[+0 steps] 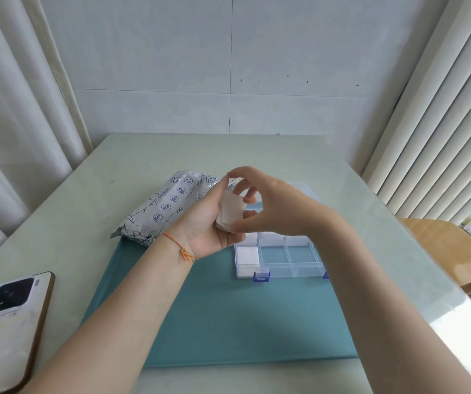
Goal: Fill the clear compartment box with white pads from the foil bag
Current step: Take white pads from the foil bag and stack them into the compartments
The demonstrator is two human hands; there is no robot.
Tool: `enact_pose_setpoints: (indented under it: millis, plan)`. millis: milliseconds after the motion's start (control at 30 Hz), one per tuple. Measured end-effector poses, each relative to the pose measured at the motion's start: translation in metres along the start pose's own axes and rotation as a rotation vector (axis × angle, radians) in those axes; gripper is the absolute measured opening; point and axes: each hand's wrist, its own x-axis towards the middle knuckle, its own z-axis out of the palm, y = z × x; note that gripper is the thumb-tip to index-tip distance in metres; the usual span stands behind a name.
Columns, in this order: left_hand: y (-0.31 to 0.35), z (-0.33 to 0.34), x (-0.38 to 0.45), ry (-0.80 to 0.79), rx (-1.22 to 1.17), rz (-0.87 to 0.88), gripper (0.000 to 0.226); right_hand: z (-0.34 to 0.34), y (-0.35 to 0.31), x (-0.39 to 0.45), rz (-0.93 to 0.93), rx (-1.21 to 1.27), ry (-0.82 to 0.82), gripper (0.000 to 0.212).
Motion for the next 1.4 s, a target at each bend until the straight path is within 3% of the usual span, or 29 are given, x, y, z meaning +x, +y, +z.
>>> enact_pose_setpoints:
  millis: [200,367,467,600,900,1167,1400]
  plan:
    - [0.000,0.001,-0.001,-0.011,-0.051,-0.035,0.043,0.002,-0.003,0.001,-0.010,-0.134,0.057,0.060]
    - [0.002,0.005,-0.003,0.018,0.037,-0.032,0.046,-0.007,-0.005,0.002,0.012,-0.099,0.150,0.017]
    - [0.001,0.003,-0.003,0.055,0.048,-0.012,0.052,-0.020,-0.001,-0.001,0.054,0.085,0.213,0.019]
    - [0.002,0.006,-0.007,0.000,0.020,0.004,0.057,-0.028,0.003,-0.006,0.112,0.348,0.096,0.017]
    - [0.001,0.011,-0.008,-0.026,0.112,-0.036,0.057,-0.017,-0.003,-0.002,0.137,0.072,0.108,0.017]
    - [-0.001,0.011,-0.008,-0.050,0.157,-0.050,0.052,-0.022,-0.003,-0.005,0.191,0.132,0.074,0.016]
    - [-0.001,0.011,-0.008,-0.061,0.172,-0.033,0.049,-0.014,-0.008,-0.002,0.167,-0.001,0.094,0.014]
